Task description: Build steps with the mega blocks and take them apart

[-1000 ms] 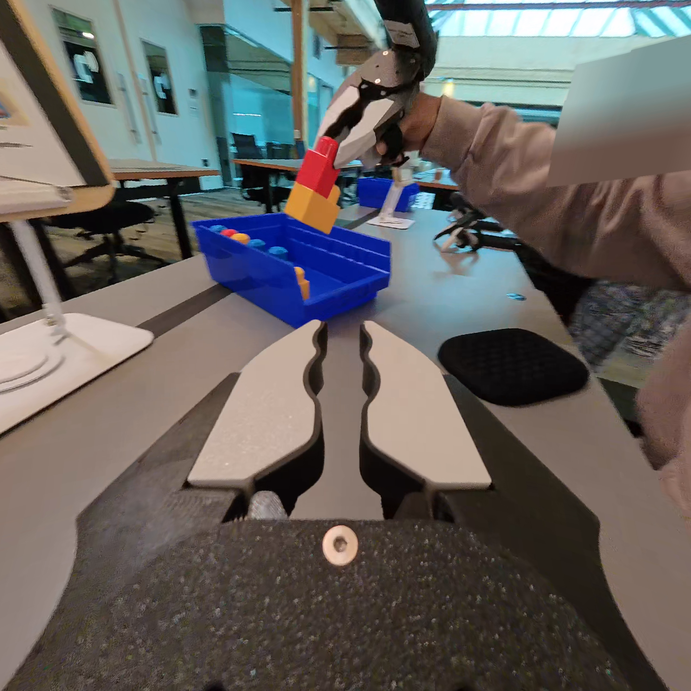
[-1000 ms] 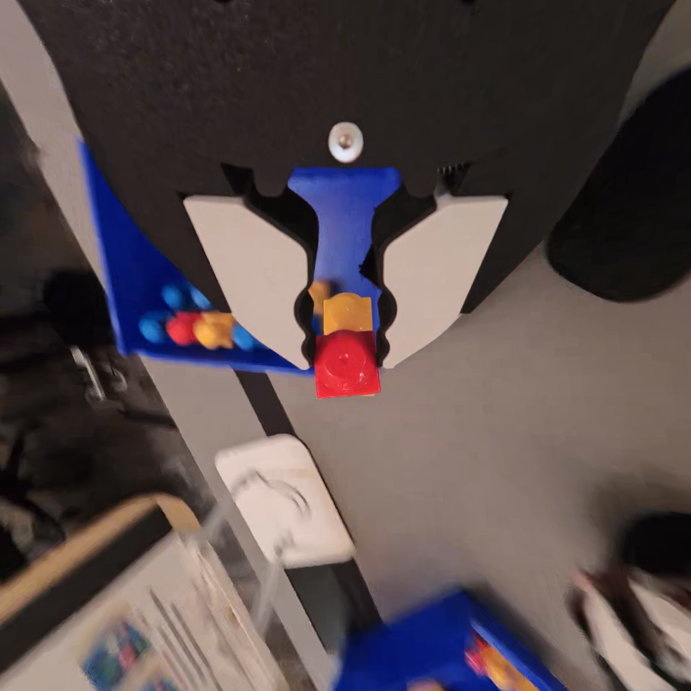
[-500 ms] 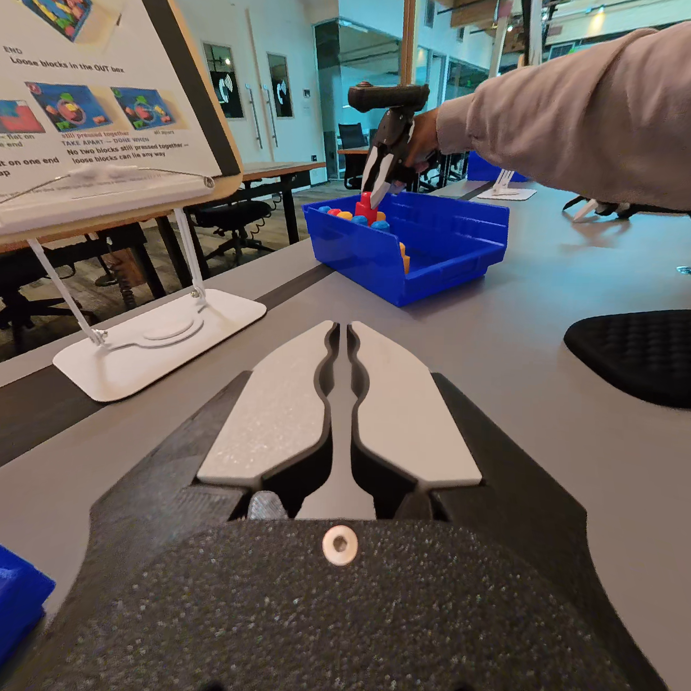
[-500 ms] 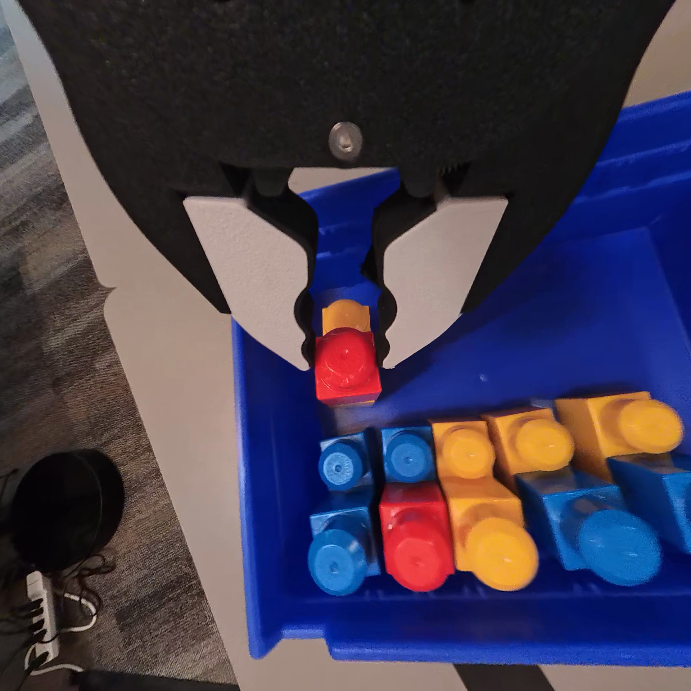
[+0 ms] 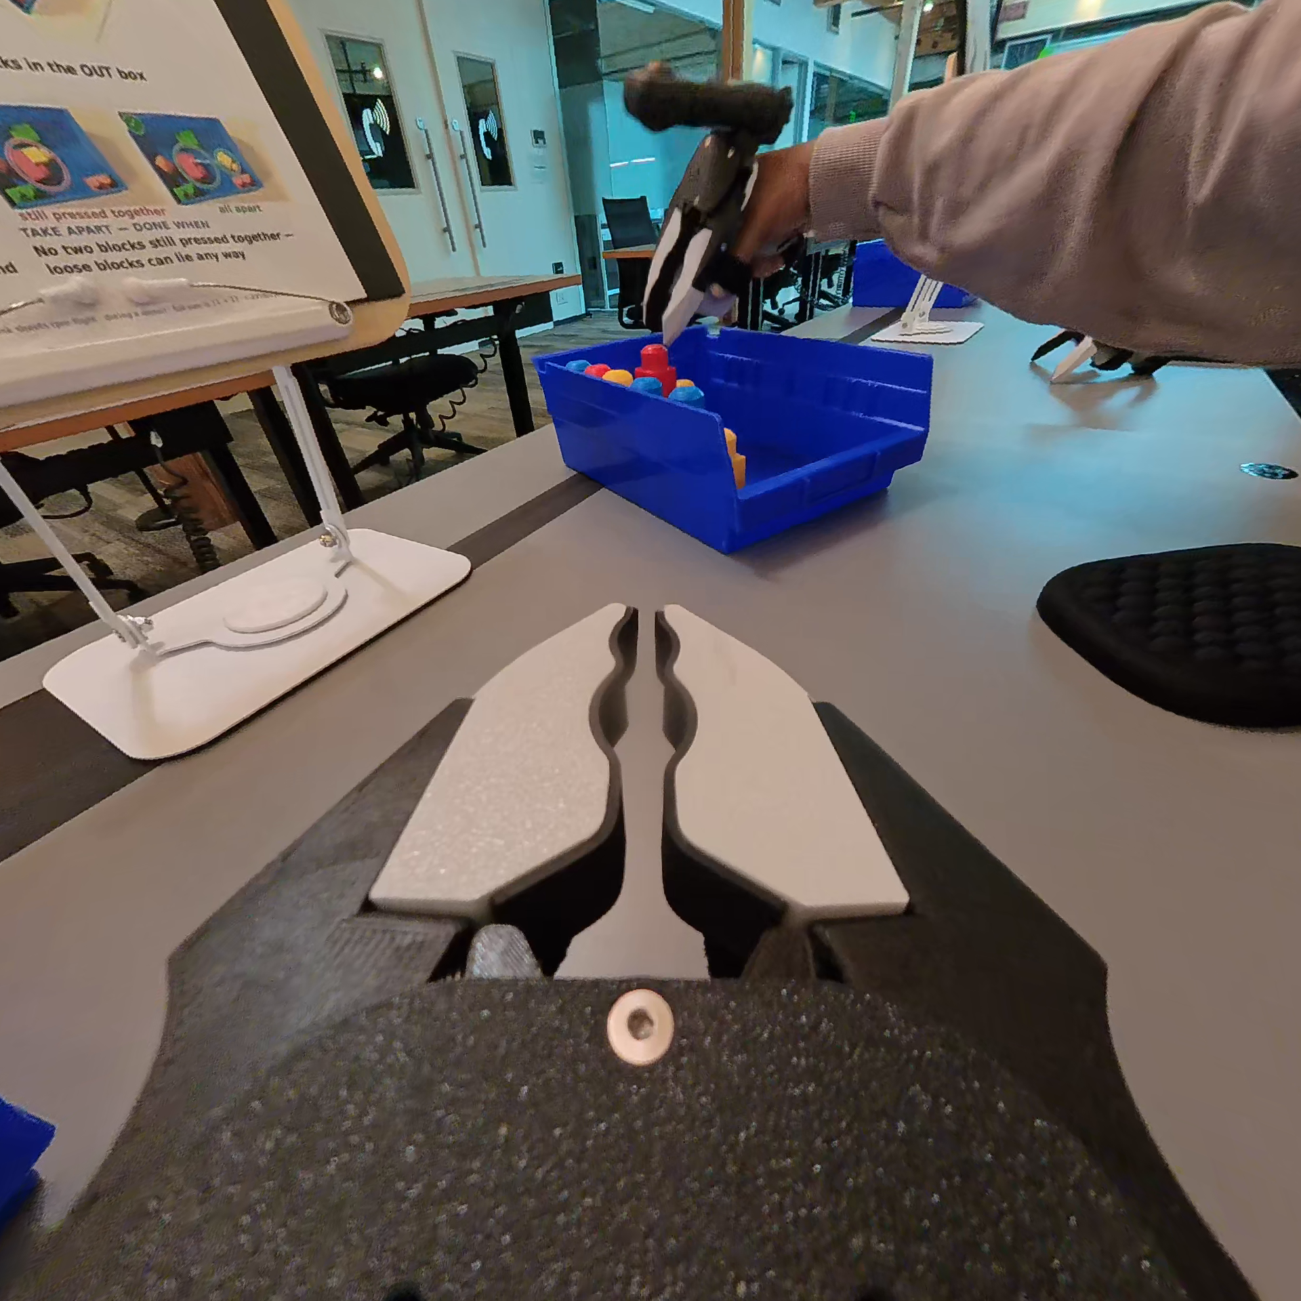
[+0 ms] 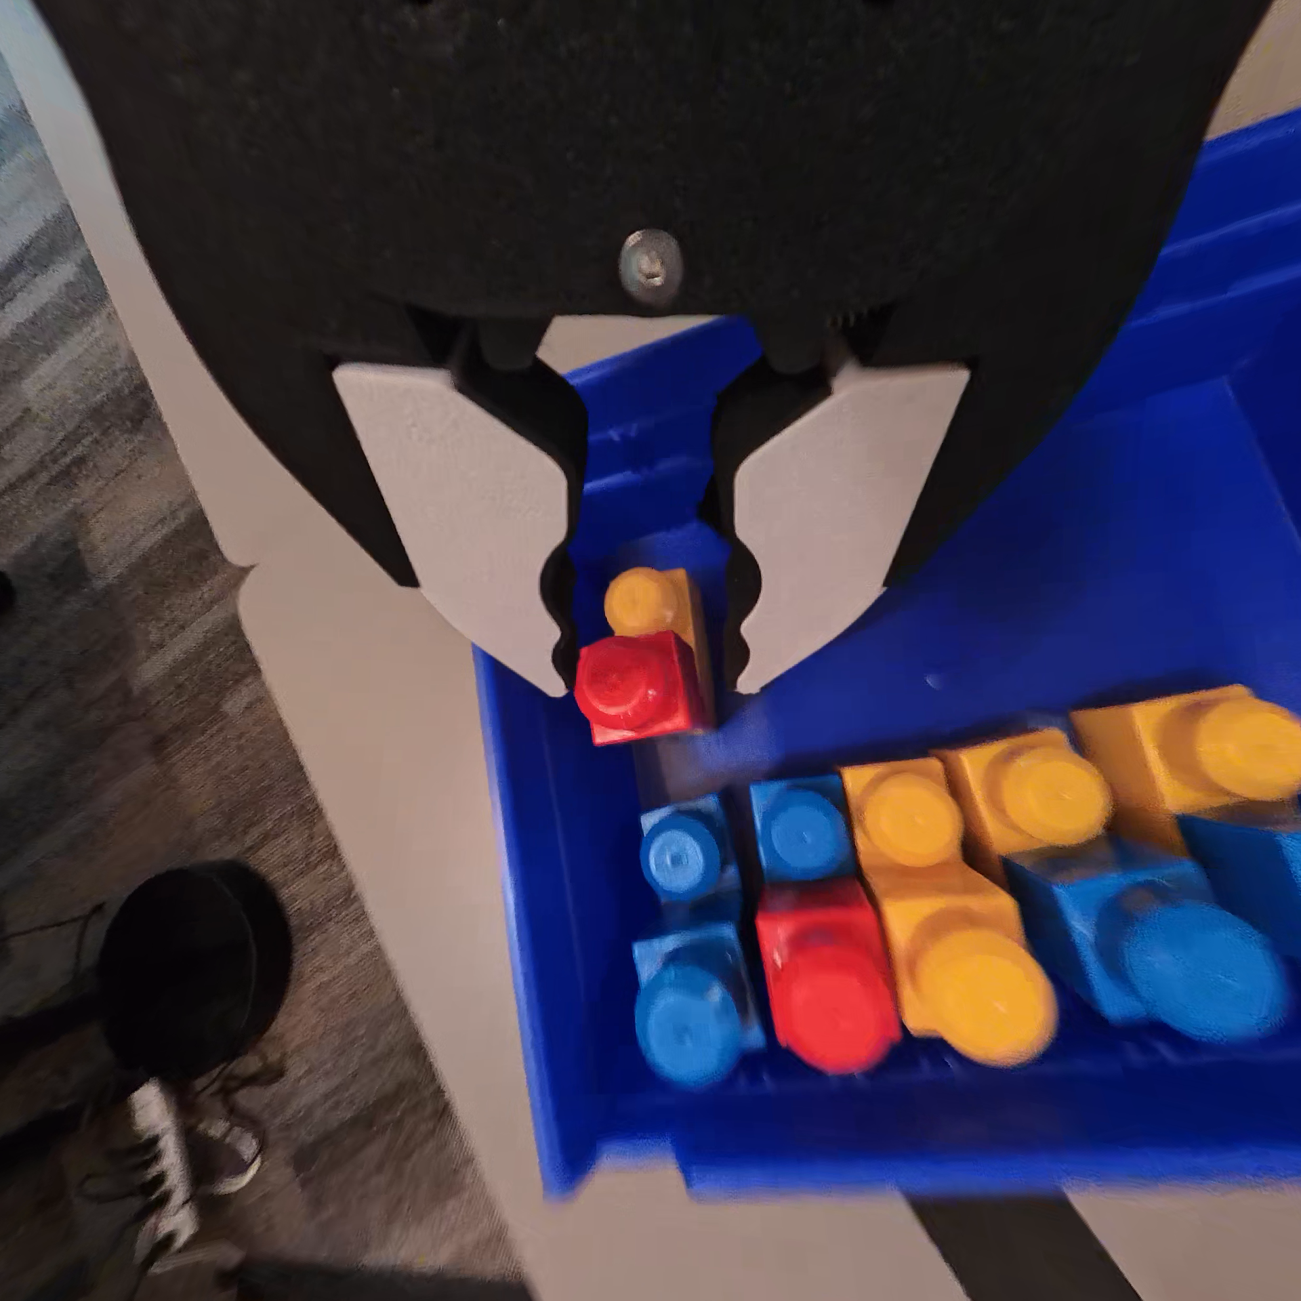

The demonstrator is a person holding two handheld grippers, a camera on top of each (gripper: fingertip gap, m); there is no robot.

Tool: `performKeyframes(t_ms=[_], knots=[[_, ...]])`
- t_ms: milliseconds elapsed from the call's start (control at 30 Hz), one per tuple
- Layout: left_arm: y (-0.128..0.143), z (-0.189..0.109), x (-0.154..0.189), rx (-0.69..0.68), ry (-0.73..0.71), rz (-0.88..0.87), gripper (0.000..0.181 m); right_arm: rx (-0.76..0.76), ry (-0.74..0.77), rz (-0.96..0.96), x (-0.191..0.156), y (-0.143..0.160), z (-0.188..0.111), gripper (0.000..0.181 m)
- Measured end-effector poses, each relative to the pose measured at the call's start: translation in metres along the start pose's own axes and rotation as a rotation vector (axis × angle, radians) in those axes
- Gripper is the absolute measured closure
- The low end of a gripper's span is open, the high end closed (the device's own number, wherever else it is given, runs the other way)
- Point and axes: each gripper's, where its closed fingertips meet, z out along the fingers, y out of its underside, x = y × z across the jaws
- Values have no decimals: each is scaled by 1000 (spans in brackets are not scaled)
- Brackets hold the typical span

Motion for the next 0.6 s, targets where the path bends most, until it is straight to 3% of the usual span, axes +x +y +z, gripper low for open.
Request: performKeyframes(t_ms=[33,133,233,333,433,600], knots=[[-1,-1,1,4,1,0,177,69,20,6,-5,-11,-12,142],[-7,-2,2,20,-2,0,177,337,81,34,-33,-54,-56,146],[-12,-5,-2,36,-34,-6,181,660,77,109,-89,-99,-103,151],[-18,-12,-11,51,-87,-24,181,897,49,207,-152,-123,-129,160],[-27,-21,-25,77,-154,-26,181,1031,31,320,-206,-135,-125,171],[-39,-48,-66,87,-321,-33,181,1098,10,450,-276,-144,-87,181]])
